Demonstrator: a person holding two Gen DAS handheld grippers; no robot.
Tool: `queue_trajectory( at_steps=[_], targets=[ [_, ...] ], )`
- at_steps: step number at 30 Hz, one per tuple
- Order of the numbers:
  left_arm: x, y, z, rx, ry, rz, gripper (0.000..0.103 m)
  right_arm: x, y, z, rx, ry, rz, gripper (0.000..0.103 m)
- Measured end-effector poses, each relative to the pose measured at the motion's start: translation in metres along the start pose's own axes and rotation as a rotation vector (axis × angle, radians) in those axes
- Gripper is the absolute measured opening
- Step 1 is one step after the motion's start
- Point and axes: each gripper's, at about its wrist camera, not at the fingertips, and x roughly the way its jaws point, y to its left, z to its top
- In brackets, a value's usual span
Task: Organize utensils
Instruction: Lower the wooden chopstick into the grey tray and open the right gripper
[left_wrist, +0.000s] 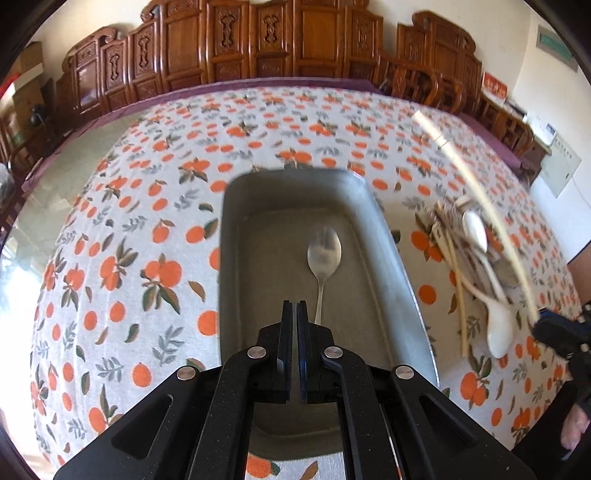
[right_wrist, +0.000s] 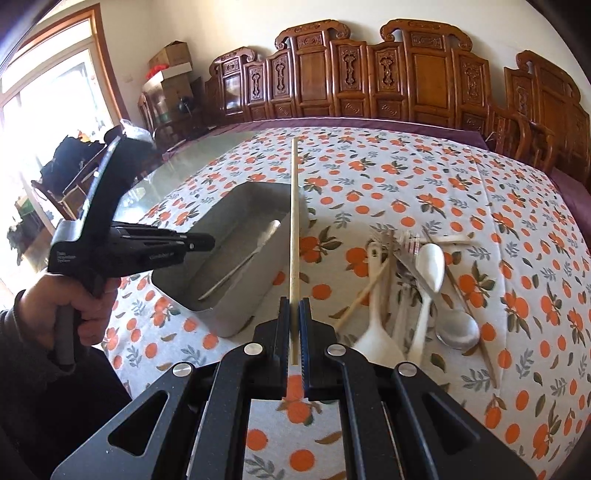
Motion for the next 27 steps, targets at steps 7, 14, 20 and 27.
queue_trajectory(
  at_steps=[7, 14, 20, 27],
  targets=[
    [-0.02, 0.013, -0.001, -0.025, -0.055, 0.0, 0.001, 0.026, 0.019, 0.011, 0.038, 0.046, 0.049, 0.006],
    [-0.032, 0.027, 0.0, -0.046, -0.089, 0.002, 0.001, 0.053, 0.033, 0.023, 0.1, 0.091, 0.096, 0.006],
    [-0.035, 0.034, 0.001, -0.06, -0.102, -0.005, 0.001, 0.071, 0.04, 0.03, 0.134, 0.125, 0.112, 0.006],
    [-0.038, 0.036, 0.001, -0.065, -0.11, -0.009, 0.001, 0.093, 0.045, 0.031, 0.183, 0.176, 0.1, 0.006]
  ],
)
